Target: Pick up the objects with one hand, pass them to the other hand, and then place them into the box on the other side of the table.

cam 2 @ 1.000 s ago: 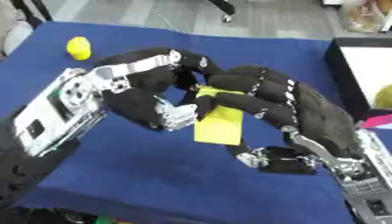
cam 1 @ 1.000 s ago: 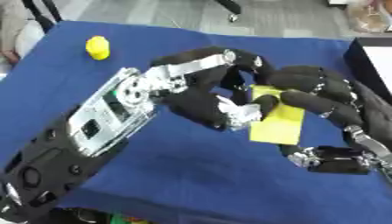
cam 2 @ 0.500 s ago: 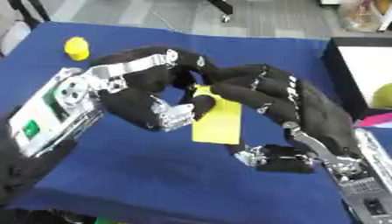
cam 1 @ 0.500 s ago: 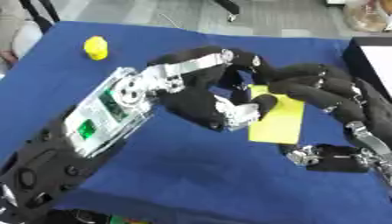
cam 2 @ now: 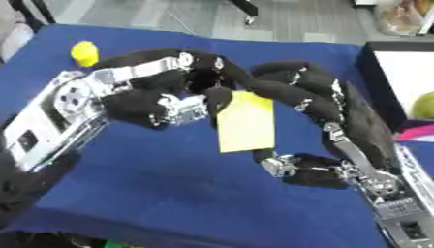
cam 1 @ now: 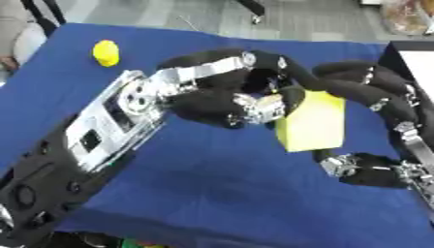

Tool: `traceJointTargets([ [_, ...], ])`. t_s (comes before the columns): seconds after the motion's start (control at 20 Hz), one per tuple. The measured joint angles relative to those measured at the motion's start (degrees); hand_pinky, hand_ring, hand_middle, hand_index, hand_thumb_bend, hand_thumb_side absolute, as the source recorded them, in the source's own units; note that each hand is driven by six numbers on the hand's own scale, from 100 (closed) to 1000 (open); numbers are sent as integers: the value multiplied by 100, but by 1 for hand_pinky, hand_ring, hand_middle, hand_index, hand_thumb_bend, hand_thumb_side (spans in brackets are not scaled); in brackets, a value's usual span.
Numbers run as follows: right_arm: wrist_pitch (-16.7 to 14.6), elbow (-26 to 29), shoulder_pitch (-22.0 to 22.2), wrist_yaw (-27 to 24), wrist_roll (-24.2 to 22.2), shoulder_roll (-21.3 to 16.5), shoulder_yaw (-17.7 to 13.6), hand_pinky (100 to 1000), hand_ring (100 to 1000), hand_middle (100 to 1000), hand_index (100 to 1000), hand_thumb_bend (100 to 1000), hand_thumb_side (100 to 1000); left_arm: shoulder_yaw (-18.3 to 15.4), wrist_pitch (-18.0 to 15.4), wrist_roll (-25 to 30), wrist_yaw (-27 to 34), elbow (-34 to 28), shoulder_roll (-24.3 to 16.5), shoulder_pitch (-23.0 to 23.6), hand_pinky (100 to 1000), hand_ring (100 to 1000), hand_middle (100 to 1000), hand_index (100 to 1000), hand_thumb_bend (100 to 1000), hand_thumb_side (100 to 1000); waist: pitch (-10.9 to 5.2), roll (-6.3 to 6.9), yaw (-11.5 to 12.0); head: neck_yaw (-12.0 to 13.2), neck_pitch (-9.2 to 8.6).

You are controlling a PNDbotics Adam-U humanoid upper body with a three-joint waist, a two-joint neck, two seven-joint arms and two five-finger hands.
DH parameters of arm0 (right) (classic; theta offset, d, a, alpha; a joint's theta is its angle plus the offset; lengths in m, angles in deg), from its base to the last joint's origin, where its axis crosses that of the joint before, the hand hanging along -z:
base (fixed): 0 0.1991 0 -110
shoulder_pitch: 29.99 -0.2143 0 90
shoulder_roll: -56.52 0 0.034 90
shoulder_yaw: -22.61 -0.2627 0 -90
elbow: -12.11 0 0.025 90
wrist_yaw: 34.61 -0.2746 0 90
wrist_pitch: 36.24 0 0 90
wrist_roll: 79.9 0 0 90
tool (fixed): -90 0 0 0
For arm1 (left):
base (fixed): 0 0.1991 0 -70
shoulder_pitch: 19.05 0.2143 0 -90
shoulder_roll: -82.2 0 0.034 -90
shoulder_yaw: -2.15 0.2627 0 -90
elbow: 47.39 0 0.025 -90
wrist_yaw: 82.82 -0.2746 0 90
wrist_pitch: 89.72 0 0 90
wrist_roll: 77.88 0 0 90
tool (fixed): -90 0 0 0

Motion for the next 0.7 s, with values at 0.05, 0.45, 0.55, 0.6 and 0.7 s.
traceJointTargets([
  [0.05,7,-1,0,-2,19,0,-3,775,673,381,903,100,100,-3,-18,5,0,0,0,0,935,644,704,926,202,1000,0,-1,1,0,0],
  [0.45,22,-12,0,-43,56,-1,-45,777,677,381,904,100,100,13,-68,-31,-38,73,29,-4,974,736,795,958,271,1000,0,-14,1,-1,0],
  [0.55,21,-29,0,-44,58,-1,-59,777,678,382,905,100,100,14,-69,-44,-64,110,60,-5,975,738,802,961,277,1000,0,-13,-2,-1,0],
  [0.6,20,-37,0,-45,58,-1,-66,778,678,383,905,100,100,15,-67,-57,-72,130,73,-5,976,740,805,963,278,1000,0,-13,-1,-1,0],
  [0.7,20,-43,0,-47,58,-1,-74,778,679,386,905,100,100,13,-71,-115,-92,182,121,-5,977,742,808,964,279,1000,0,-13,-5,-1,0],
])
